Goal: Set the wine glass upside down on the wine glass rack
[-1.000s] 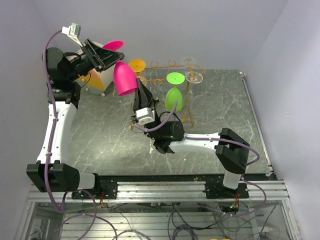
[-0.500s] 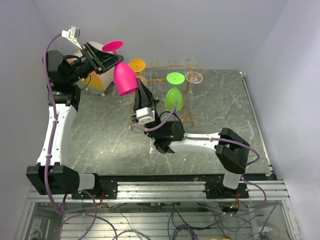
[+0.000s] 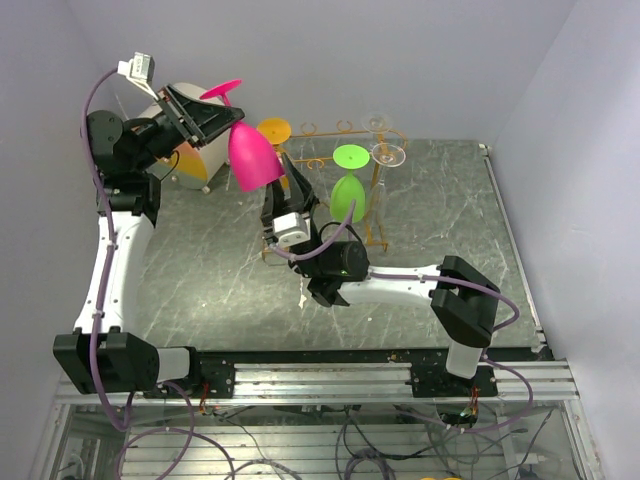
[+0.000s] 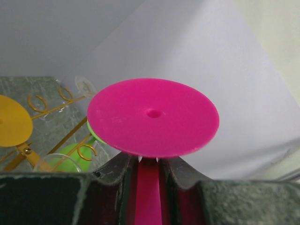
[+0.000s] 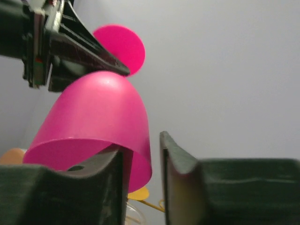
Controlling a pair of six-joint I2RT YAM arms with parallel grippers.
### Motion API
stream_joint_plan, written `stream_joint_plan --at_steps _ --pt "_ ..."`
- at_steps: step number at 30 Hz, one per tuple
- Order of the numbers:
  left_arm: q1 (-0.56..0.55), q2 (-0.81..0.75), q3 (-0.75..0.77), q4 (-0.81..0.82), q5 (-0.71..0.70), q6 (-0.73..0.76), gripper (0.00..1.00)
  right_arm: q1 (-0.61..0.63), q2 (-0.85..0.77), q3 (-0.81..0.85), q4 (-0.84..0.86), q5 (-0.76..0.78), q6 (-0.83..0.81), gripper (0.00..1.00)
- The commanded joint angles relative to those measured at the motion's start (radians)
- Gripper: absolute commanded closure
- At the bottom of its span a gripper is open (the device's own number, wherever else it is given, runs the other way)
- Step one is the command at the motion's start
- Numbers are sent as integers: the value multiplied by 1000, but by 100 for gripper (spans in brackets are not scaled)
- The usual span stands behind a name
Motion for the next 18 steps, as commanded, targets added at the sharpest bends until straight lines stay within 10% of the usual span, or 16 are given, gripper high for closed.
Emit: stream_joint_plan --at_steps 1,8,18 --pt "11 -35 69 -3 69 -90 93 -8 -8 0 283 34 20 57" --pt "18 14 303 -452 111 394 93 -9 -100 -76 195 34 67 1" --pt "-148 53 526 -1085 -46 1002 93 -7 -607 -323 -317 54 351 0"
